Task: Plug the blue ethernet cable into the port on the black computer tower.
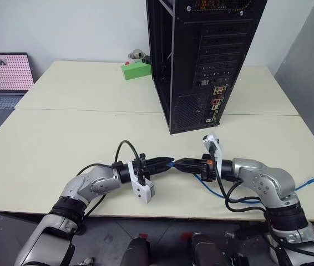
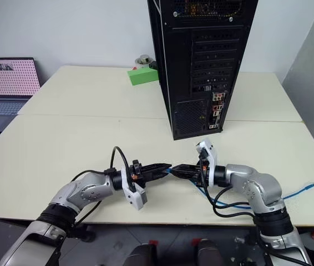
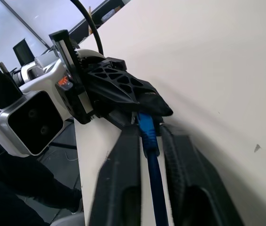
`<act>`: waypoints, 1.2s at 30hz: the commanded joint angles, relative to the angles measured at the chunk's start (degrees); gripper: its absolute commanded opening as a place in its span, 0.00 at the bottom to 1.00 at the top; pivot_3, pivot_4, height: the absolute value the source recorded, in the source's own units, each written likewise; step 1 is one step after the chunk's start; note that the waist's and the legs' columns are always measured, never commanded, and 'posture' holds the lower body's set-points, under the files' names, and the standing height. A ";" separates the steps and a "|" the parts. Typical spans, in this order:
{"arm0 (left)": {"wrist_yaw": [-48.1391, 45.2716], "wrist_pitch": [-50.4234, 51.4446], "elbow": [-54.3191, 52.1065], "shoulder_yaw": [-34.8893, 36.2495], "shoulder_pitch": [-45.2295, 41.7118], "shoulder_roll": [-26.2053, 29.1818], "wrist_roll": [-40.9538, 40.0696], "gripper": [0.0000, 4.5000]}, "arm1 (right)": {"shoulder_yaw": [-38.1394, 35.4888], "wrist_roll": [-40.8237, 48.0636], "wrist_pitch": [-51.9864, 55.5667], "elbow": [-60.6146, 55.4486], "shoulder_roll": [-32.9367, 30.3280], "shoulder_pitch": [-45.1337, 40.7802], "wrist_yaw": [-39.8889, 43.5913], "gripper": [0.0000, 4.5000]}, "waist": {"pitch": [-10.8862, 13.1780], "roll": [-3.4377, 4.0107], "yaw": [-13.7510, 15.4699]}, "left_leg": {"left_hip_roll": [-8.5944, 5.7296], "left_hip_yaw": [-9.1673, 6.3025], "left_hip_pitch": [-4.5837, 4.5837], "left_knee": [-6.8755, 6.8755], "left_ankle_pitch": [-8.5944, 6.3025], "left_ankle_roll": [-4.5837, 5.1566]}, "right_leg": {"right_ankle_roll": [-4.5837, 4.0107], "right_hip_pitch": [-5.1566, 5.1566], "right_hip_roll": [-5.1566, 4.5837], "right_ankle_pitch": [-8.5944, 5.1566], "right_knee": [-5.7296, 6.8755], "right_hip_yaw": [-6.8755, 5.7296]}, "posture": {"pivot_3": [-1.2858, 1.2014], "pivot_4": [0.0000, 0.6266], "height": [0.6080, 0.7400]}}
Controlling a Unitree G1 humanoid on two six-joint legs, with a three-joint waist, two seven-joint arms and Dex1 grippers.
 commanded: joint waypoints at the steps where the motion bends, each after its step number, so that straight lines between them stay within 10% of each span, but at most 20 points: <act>1: 1.13 -0.23 -1.70 -0.30 -0.66 0.28 -0.16 0.07 | -1.04 1.05 -0.10 -0.64 -0.78 -0.67 0.61 0.37 | 0.00 0.00 0.00 | 0.00 0.00 0.00 0.00 0.00 0.00 | 0.00 0.00 0.00 0.00 0.00 0.00 | 0.52 0.24 1.00; 13: 1.52 0.07 -1.79 -0.55 -0.75 -0.11 0.04 0.07 | -1.01 1.97 0.59 -0.73 -0.28 -0.18 0.41 0.47 | 0.00 0.00 -0.01 | 0.00 0.00 0.00 0.00 0.00 0.00 | 0.00 0.00 0.00 0.00 0.00 0.00 | 0.52 0.24 1.00; 23: 1.96 0.83 -2.42 -0.61 -0.31 -0.17 0.04 0.07 | -0.81 1.80 0.49 -0.78 0.09 -0.20 0.15 0.01 | 0.00 0.00 0.00 | 0.00 0.00 0.00 0.00 0.00 0.00 | 0.00 0.00 0.00 0.00 0.00 0.00 | 0.52 0.24 1.00; 36: 2.85 2.05 -1.91 -1.06 -0.42 -0.65 -0.53 0.07 | -1.35 2.55 1.39 0.09 -0.32 -0.70 0.53 0.00 | 0.00 0.00 0.00 | 0.00 0.00 0.00 0.00 0.00 0.00 | 0.00 0.00 0.00 0.00 0.00 0.00 | 0.52 0.24 1.00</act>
